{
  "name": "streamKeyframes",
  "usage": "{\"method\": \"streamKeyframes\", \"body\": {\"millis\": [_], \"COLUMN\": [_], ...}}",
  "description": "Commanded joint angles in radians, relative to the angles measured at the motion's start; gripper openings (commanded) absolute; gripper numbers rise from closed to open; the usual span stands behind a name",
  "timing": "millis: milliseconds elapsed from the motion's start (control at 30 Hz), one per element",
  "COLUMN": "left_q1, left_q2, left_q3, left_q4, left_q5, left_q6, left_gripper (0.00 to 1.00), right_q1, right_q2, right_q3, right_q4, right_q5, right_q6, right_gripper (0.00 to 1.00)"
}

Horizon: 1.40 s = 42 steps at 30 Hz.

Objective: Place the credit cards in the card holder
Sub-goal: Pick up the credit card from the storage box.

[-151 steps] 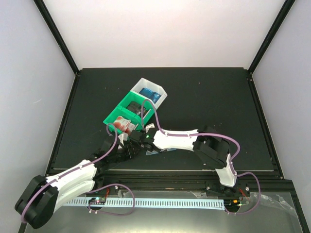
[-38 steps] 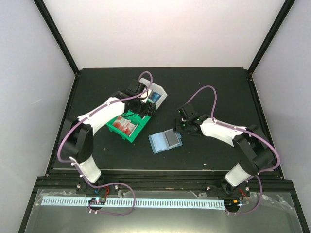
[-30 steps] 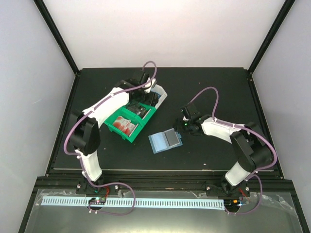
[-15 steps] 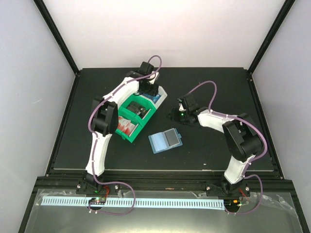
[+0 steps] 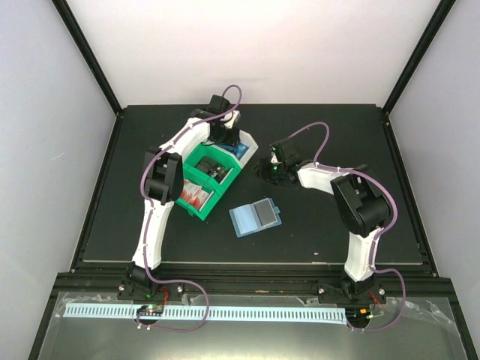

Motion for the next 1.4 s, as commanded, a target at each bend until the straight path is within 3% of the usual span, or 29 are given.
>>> {"method": "streamKeyframes", "body": {"millis": [0, 333, 633, 833, 1067, 1267, 1367], "left_q1": [0.002, 0.004, 0.002, 0.002, 0.003, 0.014, 0.016], "left_q2": [0.055, 0.097, 0.106, 0.107, 0.094, 0.079, 0.058], "left_q3": [0.048, 0.057, 0.06, 0.059, 0.059, 0.06, 0.061], "left_q4": [-0.007, -0.041, -0.094, -0.139, -0.196, -0.204, -0.201], "left_q5": [0.082, 0.043, 0.008, -0.023, -0.048, -0.079, -0.045], "left_q6": [0.008, -0.012, 0.079, 0.122, 0.161, 0.169, 0.172], "left_gripper": [0.4, 0.41, 0.38, 0.27, 0.23, 0.03, 0.01], "right_q1": [-0.027, -0.056, -0.063, -0.063, -0.047, -0.035, -0.035], "right_q2": [0.031, 0.171, 0.29, 0.365, 0.357, 0.34, 0.335], "right_q3": [0.036, 0.201, 0.362, 0.445, 0.398, 0.361, 0.35], "right_q4": [0.12, 0.156, 0.076, -0.004, 0.023, 0.023, 0.02], "right_q5": [0.002, 0.014, 0.018, 0.033, 0.002, 0.009, 0.016], "right_q6": [0.099, 0.157, 0.113, 0.077, 0.085, 0.094, 0.091], "right_gripper": [0.5, 0.61, 0.62, 0.56, 0.55, 0.55, 0.55]}}
